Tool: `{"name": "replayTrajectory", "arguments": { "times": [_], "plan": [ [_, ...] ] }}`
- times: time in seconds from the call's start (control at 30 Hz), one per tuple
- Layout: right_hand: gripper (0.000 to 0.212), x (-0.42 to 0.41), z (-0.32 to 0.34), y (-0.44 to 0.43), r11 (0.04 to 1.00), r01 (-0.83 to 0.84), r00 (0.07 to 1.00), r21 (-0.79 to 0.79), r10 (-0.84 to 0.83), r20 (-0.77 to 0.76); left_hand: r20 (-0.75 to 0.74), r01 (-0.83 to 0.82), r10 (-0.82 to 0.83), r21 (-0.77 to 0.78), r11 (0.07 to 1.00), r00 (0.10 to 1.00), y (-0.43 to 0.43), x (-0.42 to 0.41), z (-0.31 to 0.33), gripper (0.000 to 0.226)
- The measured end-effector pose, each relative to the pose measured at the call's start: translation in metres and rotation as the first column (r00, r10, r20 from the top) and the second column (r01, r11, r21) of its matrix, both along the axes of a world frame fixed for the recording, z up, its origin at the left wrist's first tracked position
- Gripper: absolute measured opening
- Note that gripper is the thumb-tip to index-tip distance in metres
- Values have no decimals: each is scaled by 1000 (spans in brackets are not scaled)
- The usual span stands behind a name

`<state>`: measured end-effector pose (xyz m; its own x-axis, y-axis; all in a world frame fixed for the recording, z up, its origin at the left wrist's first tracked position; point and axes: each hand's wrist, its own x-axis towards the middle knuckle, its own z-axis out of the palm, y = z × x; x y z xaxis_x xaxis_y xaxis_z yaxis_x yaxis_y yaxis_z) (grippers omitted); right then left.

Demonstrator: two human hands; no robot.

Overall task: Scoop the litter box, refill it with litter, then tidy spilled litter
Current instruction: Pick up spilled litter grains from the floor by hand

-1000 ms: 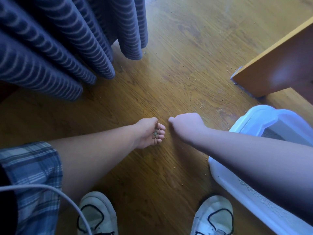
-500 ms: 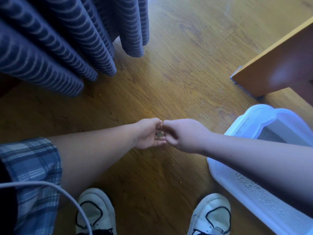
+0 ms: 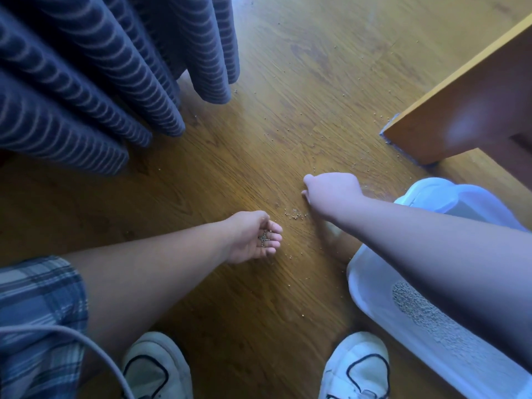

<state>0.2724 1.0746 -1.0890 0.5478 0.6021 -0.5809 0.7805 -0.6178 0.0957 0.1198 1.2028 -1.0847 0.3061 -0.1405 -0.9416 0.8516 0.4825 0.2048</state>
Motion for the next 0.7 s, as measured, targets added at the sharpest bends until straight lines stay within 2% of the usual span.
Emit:
{"name": "replayTrajectory", "arguments": {
  "times": [0.03, 0.13, 0.2, 0.33, 0.4, 0.47, 0.53, 0.6, 0.7],
  "plan": [
    [11, -1, 1, 1, 1000, -25, 1000, -8, 25, 6, 1, -8, 8, 5, 1000, 1000, 1, 1, 0, 36],
    [25, -5, 3, 4, 997, -70, 997, -40, 71, 26, -3, -40, 40, 4, 999, 999, 2, 1, 0, 35],
    [26, -6, 3, 5, 996, -80, 996, -34, 81, 24, -12, -46, 46, -7, 999, 999, 2, 1, 0, 37],
    [18, -2, 0, 2, 999, -46, 999, 7, 46, -18, -28, -46, 46, 11, 999, 999, 1, 1, -1, 37],
    [13, 1, 2, 1, 999, 2, 997, 47, 2, -82, -31, -49, 49, 11, 999, 998, -2, 1, 1, 38],
    [20, -8, 11, 1, 985, 52, 976, 166, -15, -218, -26, -66, 66, 6, 998, 997, -5, 1, 1, 40],
    [26, -28, 24, 1, 956, 59, 934, 287, 48, -353, -16, -98, 97, -26, 995, 995, -6, 0, 1, 42],
    [22, -50, 37, -1, 951, 8, 900, 308, 127, -418, 9, -130, 131, -90, 987, 991, -7, -3, 2, 42],
    [26, -58, 35, -10, 952, -39, 938, 302, 139, -318, 7, -88, 89, -113, 990, 996, -10, -7, 2, 41]
  ]
}}
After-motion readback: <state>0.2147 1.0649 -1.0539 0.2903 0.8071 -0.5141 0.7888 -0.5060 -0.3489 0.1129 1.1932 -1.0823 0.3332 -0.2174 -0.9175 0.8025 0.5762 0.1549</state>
